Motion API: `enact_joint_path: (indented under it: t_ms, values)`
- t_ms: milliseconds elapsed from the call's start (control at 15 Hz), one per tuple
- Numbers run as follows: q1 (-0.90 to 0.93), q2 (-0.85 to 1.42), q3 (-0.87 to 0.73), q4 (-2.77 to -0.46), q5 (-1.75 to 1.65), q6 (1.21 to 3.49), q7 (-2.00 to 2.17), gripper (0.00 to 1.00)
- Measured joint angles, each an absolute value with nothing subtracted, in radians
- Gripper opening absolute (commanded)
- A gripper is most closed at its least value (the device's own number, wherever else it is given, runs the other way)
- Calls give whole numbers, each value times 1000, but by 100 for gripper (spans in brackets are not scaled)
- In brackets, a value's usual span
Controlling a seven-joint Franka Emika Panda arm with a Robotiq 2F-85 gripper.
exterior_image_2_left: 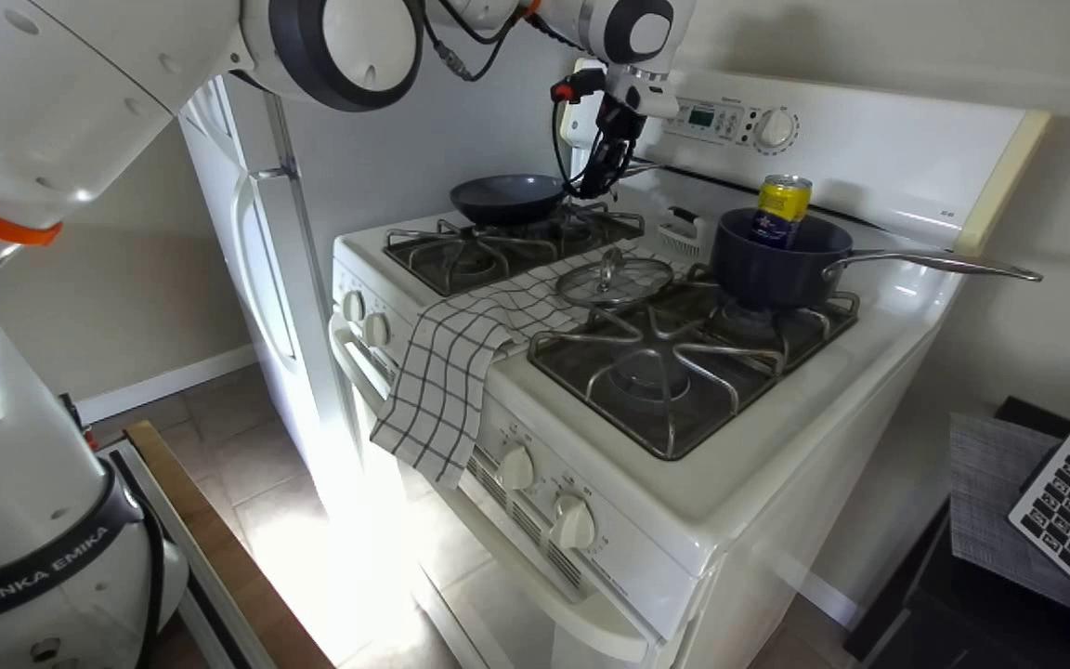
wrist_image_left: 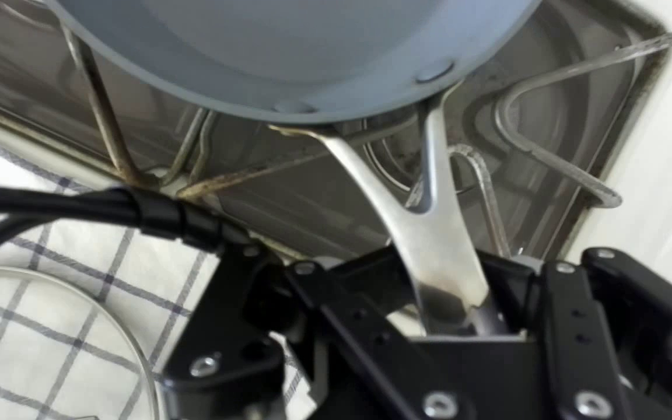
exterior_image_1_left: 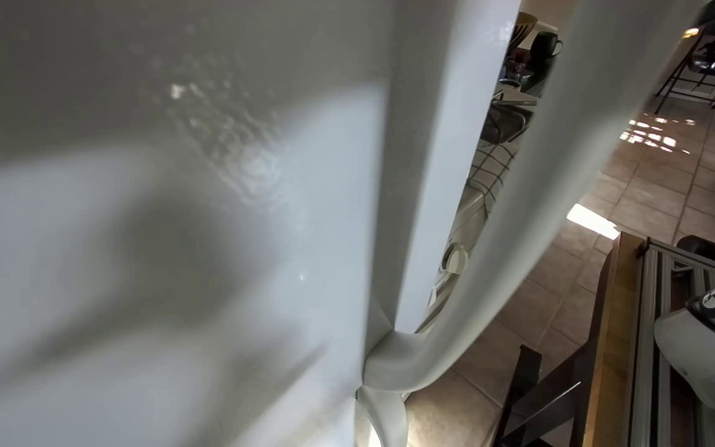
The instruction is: Move the pan to the left
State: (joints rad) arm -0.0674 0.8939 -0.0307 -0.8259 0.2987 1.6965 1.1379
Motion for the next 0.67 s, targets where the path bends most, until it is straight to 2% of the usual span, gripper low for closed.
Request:
enact_joint_path:
  t_ms: [667]
  values:
    - [-206,892,44,-855,466,1683,1118,0]
